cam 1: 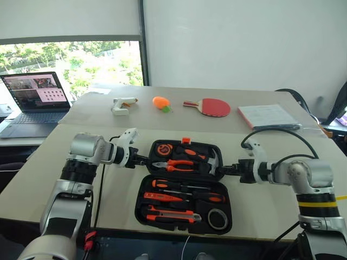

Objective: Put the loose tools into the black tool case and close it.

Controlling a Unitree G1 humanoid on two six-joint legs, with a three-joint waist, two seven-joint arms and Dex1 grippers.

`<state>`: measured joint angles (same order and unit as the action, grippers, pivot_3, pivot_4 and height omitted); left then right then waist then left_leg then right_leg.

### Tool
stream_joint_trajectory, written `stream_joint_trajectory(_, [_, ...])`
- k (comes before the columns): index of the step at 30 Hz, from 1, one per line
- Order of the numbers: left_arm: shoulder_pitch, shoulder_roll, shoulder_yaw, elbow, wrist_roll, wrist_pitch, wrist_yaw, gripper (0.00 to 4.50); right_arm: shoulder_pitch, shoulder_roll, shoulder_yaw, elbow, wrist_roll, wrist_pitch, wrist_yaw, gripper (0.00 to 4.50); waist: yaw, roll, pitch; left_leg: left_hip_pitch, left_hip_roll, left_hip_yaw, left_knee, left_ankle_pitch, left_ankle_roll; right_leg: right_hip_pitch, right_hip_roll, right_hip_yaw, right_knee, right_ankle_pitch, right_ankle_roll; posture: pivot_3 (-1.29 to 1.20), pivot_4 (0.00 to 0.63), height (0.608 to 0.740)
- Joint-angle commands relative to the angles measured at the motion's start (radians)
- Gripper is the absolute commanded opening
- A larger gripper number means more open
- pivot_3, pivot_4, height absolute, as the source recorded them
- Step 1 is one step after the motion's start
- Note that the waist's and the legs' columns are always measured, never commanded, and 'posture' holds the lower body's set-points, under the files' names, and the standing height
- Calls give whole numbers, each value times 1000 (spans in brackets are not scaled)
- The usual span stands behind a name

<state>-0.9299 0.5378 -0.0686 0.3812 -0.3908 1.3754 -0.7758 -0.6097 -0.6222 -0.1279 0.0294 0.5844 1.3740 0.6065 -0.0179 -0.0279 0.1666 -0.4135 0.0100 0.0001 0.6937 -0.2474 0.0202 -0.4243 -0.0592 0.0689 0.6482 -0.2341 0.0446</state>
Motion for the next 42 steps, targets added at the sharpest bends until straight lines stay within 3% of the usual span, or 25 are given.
stream_joint_trajectory(1, [1,-6,6,-32,-28,-3,-11,0,-1,-1,8,-35,19,-13,20,5,0,0,0,0,0,0,0,0,0,0,0,0,0,0,0,0,150,740])
stream_joint_trajectory(11, [68,-36,100,-107,-45,-125,1,0,82,2,-47,-201,46,-159,56,5,2,0,0,-1,1,0,0,0,0,0,0,0,0,0,0,0,150,740])
stream_joint_trajectory(23, [223,-114,183,-299,-29,-591,-4,0,289,-29,53,-391,-241,-774,52,5,4,0,1,-5,1,0,-1,0,-1,-5,-1,0,-1,1,1,0,150,740])
stream_joint_trajectory(27, [345,-93,115,-326,70,-853,-35,0,375,-30,83,-369,-346,-945,34,5,3,0,1,-8,1,1,-1,0,-1,-8,-2,1,-1,1,1,0,150,740])
stream_joint_trajectory(36, [464,-96,107,-309,122,-1115,-28,0,465,-51,115,-236,-604,-1440,-47,5,4,0,0,-8,2,3,0,1,-3,-9,-1,2,0,3,0,0,150,740])
stream_joint_trajectory(42, [534,-68,102,-323,170,-1291,-30,0,522,-71,92,-231,-643,-1622,-50,5,3,0,0,-6,2,3,0,1,-3,-8,-1,2,-1,3,0,0,150,740])
